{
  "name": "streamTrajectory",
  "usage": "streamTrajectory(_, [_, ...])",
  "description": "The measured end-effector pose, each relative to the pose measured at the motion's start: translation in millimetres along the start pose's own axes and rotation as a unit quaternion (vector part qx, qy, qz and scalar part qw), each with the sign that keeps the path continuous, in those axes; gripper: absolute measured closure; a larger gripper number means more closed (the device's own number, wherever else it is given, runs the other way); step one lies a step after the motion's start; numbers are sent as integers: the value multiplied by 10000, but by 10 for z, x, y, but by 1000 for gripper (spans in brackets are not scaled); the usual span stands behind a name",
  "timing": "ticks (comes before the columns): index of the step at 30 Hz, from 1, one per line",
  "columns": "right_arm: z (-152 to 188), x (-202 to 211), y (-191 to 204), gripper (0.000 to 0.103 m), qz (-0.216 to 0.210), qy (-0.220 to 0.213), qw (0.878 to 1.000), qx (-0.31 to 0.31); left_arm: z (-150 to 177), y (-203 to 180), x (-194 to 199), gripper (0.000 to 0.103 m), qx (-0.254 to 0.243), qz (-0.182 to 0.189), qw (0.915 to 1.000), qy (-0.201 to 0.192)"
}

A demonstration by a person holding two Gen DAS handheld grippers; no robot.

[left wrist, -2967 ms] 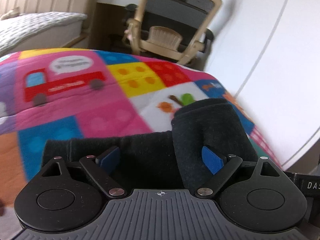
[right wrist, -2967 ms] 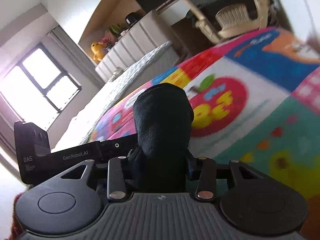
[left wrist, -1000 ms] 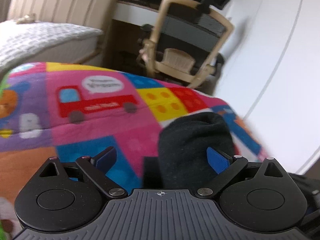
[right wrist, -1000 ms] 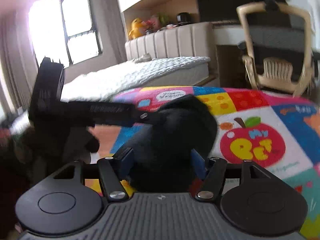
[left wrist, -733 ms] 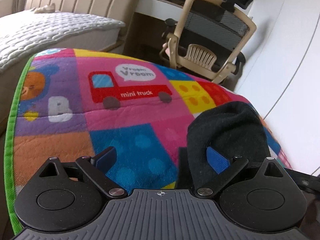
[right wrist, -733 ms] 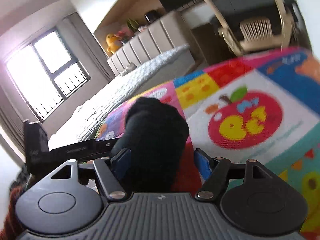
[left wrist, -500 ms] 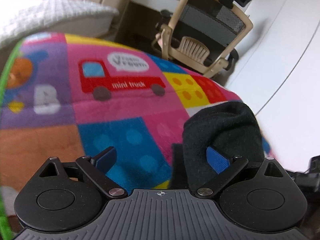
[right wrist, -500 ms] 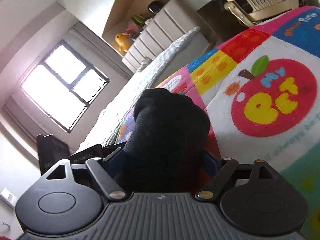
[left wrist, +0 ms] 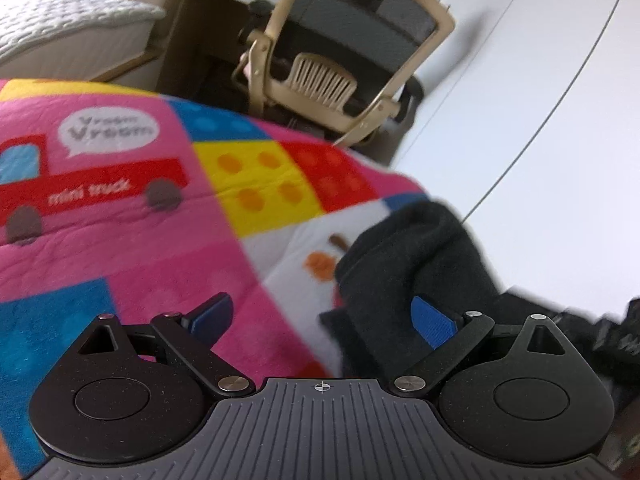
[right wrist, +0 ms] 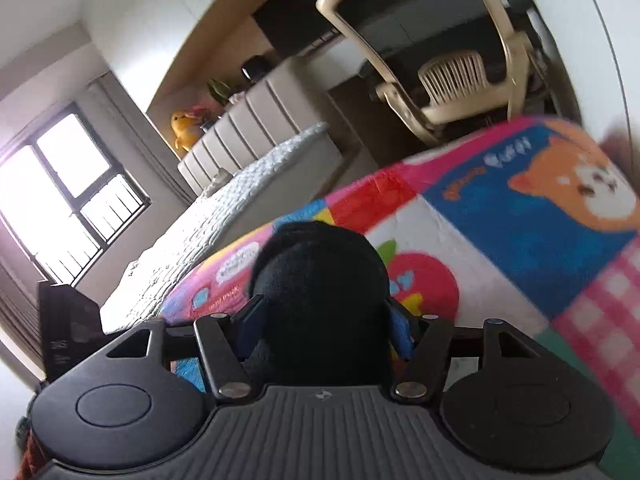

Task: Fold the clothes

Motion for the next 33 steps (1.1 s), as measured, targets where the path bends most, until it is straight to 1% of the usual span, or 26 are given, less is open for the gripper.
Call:
streamTrajectory(3, [144,-97,-19,38,-84,26,9996,-256,58,-57,118,4,73,384,9992,-80])
streamTrajectory(6, [240,-185,78,37,-73,-27,9997,-225,134,-93,166,4,31,372,9992,-105])
streamTrajectory(7, [243,-189,110,37,-42,-19,9999,-128,160,-89,149,2,-8,279,9996,-89])
streamTrajectory(8, [236,-194,132,35,-35,-2,10000,-26,174,-58,139,1,27,271,9996,-78])
streamTrajectory(10, [178,-177,110,33,-104,45,9999,43,203,4,119,1,98,257,9996,-56])
streamTrajectory(11, [138,-147,97,33,-93,16,9999,84,211,30,106,1,151,311,9994,-40])
streamTrajectory(14, [5,-24,141,34,116,-247,9986,443,227,45,107,0,147,302,9994,-104])
streamTrajectory(15, [-26,-16,198,38,199,-314,9972,654,237,46,106,0,146,309,9993,-136])
streamTrajectory(16, [-58,-8,255,54,283,-381,9951,864,250,51,104,0,150,325,9992,-162])
streamTrajectory(17, [-77,-15,323,67,348,-435,9926,1077,267,59,96,0,167,354,9991,-190])
streamTrajectory(18, [-83,-61,403,68,340,-450,9903,1273,285,70,89,0,195,396,9988,-208])
streamTrajectory(20, [-95,-203,566,70,213,-430,9856,1619,301,104,86,0,246,445,9985,-183])
streamTrajectory(21, [-102,-282,630,69,158,-395,9840,1728,297,109,100,0,213,404,9987,-208])
streamTrajectory(22, [-111,-390,660,67,142,-268,9843,1737,294,115,114,0,179,360,9989,-235])
streamTrajectory(24, [-139,-593,582,67,190,-14,9880,1534,281,152,144,0,109,178,9991,-365])
streamTrajectory(26, [-169,-746,488,67,245,137,9908,1327,262,224,140,0,233,115,9989,-398])
streamTrajectory(28, [-180,-747,506,67,304,141,9899,1376,251,260,140,0,305,93,9987,-407])
streamTrajectory(31, [-132,-547,615,67,361,19,9869,1572,246,265,156,0,278,43,9986,-445])
streamTrajectory(33, [-20,-383,649,62,299,23,9872,1567,243,267,167,0,260,10,9986,-470])
Point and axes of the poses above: each gripper's, at about its wrist camera, not at the fingertips, and x roughly against the way its jaws point, y to its left, z to its underside, the point moved 4 cm from there along -x, roughly the way its jaws point, and after that the axes turned 8 degrees about -z, right-handed, at the moved point
